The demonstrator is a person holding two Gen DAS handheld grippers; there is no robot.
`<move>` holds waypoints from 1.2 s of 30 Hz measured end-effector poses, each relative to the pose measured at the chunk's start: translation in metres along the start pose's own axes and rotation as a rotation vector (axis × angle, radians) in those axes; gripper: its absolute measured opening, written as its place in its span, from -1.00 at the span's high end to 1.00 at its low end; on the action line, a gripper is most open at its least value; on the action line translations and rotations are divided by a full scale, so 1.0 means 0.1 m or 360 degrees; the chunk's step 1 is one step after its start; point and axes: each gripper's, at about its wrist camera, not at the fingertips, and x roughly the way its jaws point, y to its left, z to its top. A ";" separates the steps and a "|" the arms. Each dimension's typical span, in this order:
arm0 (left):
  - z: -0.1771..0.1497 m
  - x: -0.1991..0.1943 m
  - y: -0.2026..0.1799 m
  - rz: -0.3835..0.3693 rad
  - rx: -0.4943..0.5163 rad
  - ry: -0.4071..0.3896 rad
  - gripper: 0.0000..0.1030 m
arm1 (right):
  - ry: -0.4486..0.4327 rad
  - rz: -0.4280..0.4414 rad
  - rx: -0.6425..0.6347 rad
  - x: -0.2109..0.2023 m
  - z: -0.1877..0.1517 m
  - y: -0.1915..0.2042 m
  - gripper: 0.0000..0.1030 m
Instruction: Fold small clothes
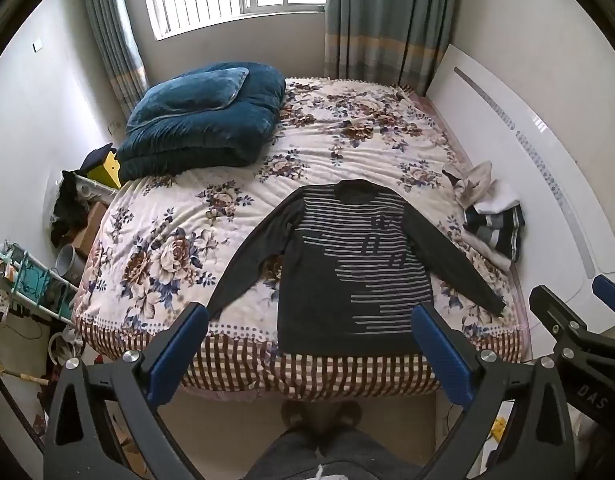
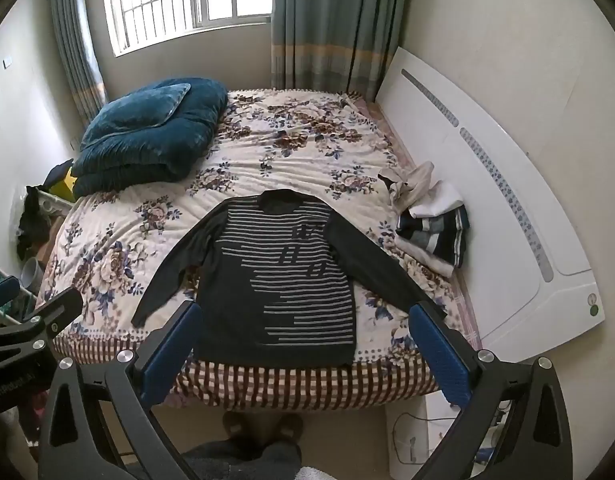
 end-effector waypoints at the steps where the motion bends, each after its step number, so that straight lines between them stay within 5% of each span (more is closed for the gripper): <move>1: 0.00 0.00 0.00 -0.0002 0.0000 0.0003 -1.00 | 0.0001 0.0006 0.0003 0.00 0.00 0.00 -1.00; 36: 0.01 -0.02 -0.03 -0.0036 -0.0009 -0.0016 -1.00 | -0.0016 -0.0007 -0.0013 -0.07 0.02 0.02 -1.00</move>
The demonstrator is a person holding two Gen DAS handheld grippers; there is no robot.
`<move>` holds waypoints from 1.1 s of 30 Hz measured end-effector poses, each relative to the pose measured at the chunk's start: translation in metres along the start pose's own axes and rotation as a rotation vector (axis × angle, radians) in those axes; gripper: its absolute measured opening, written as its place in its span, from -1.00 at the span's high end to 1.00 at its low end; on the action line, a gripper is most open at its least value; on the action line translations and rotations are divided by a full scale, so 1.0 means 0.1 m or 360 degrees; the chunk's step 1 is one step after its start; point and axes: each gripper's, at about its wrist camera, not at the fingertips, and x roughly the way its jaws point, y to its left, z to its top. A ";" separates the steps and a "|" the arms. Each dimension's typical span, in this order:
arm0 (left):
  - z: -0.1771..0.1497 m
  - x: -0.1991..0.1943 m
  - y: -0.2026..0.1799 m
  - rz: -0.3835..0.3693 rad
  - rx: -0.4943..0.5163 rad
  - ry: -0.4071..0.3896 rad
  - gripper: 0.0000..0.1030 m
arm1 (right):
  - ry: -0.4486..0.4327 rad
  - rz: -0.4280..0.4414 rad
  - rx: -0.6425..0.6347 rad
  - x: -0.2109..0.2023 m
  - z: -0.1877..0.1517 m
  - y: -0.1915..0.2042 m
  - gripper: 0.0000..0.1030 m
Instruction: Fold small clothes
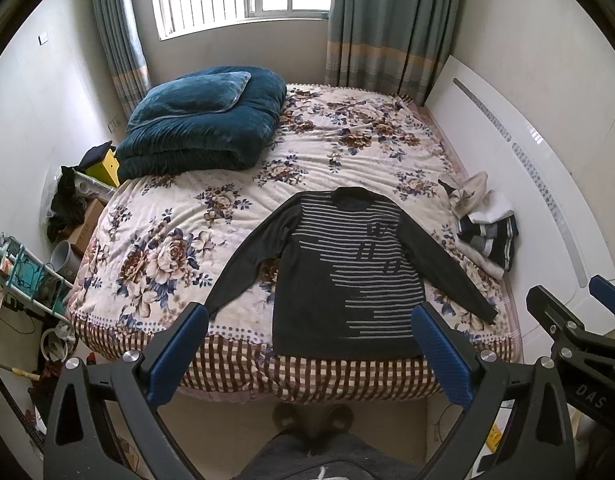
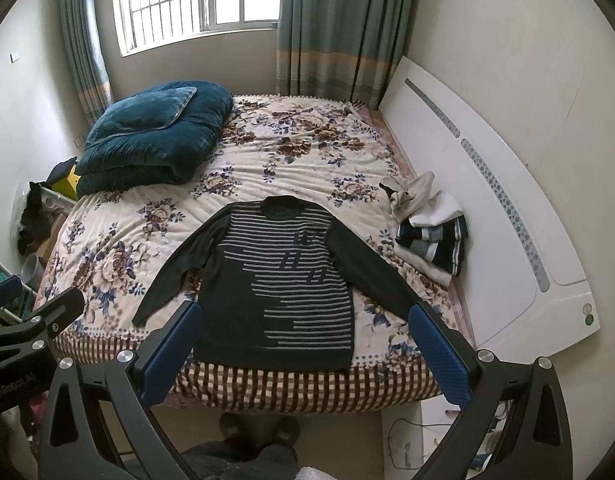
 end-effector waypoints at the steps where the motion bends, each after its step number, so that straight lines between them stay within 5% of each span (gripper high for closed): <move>1: 0.01 0.00 -0.02 0.0001 0.0001 0.0001 -1.00 | 0.0000 0.0000 -0.0001 0.00 0.00 0.00 -1.00; 33: -0.01 -0.01 0.02 -0.0018 -0.0014 -0.0016 -1.00 | -0.0013 -0.0002 -0.0008 -0.07 0.02 0.00 -1.00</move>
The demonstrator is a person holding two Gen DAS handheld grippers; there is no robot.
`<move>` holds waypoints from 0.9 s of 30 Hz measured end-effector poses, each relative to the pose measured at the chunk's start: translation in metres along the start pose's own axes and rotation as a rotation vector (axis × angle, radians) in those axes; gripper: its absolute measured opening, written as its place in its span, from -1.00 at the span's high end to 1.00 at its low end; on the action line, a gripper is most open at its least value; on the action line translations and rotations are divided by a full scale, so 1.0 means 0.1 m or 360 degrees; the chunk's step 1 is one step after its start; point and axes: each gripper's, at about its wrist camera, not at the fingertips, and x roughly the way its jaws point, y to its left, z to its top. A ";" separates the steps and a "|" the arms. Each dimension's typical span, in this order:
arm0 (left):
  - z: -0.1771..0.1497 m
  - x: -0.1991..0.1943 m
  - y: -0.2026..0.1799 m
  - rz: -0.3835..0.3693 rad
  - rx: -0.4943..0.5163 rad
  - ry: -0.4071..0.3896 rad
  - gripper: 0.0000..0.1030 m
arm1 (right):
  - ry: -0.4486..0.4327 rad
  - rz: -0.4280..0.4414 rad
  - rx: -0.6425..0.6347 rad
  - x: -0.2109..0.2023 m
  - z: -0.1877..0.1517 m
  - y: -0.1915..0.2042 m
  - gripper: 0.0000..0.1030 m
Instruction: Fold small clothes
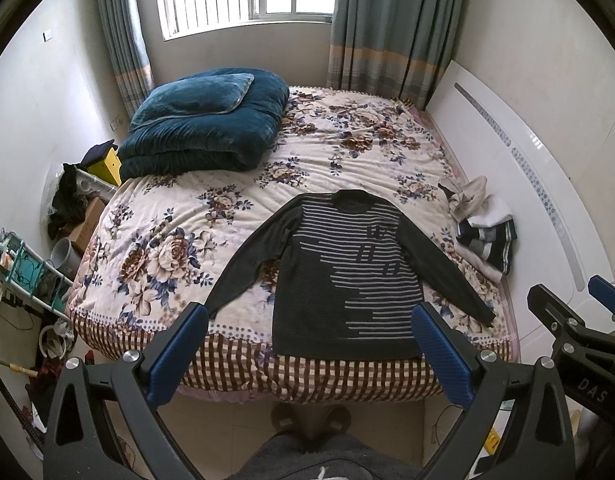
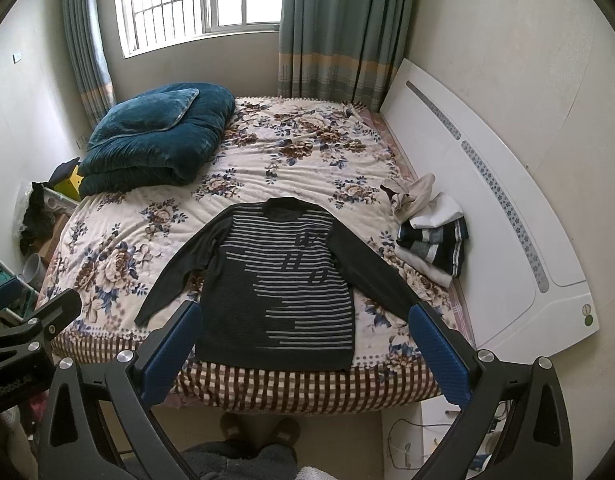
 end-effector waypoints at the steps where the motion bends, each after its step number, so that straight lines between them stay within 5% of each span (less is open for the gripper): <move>1: 0.00 0.00 -0.01 0.0002 0.0000 -0.0001 -1.00 | 0.0000 0.0000 0.0000 0.00 0.00 0.00 -1.00; 27: 0.12 0.13 -0.03 0.0005 0.0031 -0.0024 -1.00 | 0.0024 0.0001 0.0040 0.00 0.05 0.05 -1.00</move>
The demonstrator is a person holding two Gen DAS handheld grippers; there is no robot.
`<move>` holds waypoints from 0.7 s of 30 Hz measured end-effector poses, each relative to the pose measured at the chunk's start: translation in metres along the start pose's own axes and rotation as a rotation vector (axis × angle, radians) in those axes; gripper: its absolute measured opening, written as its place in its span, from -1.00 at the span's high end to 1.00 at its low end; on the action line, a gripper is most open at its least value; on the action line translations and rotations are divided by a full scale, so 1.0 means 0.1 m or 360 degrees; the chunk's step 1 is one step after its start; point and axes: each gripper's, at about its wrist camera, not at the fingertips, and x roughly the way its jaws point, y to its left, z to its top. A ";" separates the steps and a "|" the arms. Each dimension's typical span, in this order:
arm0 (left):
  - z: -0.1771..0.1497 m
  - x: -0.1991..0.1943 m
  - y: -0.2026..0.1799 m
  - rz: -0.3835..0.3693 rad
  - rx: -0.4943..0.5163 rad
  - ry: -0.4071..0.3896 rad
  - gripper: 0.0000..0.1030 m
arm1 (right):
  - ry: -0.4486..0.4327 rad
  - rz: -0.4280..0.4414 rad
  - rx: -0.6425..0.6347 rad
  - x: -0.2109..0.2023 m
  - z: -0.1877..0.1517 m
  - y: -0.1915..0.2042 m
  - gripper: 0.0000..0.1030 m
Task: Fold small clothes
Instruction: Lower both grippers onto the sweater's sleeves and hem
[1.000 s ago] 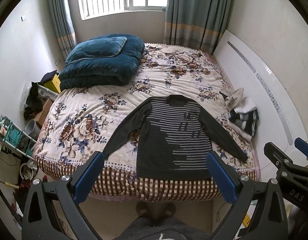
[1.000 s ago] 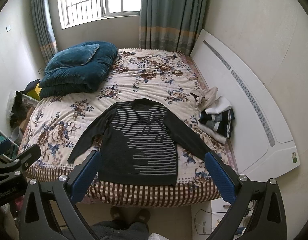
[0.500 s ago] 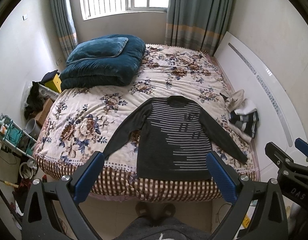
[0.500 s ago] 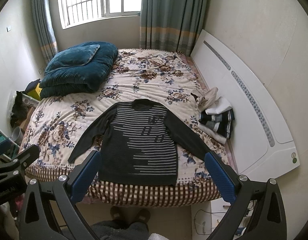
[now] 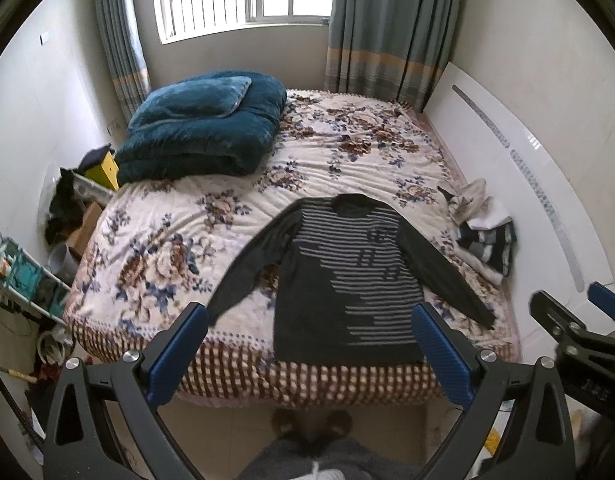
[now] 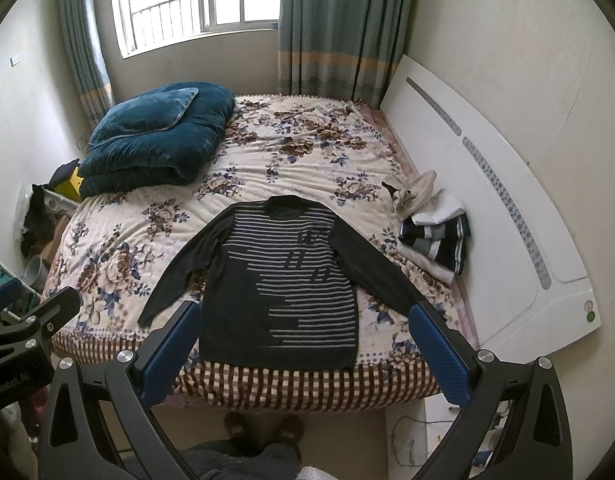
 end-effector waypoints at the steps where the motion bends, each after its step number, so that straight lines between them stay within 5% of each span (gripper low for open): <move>1: 0.04 0.06 -0.02 0.0023 0.0012 -0.0036 -1.00 | 0.0004 0.0000 0.0006 0.05 0.03 -0.02 -1.00; 5: 0.22 0.57 -0.14 0.0114 0.0083 -0.0141 -1.00 | 0.0081 0.0007 0.0168 0.31 0.08 -0.10 -1.00; 10: 0.38 1.55 -0.35 0.0127 0.0143 -0.0019 -1.00 | 0.0224 -0.0157 0.0452 1.16 -0.19 -0.73 -1.00; 16: 0.41 2.78 -0.74 0.0220 0.0191 0.0153 -1.00 | 0.0412 -0.0381 0.0851 2.37 -0.76 -1.93 -1.00; 21: 0.36 3.69 -1.06 0.0322 0.0235 0.0275 -1.00 | 0.0577 -0.0407 0.1226 3.57 -1.28 -3.01 -0.95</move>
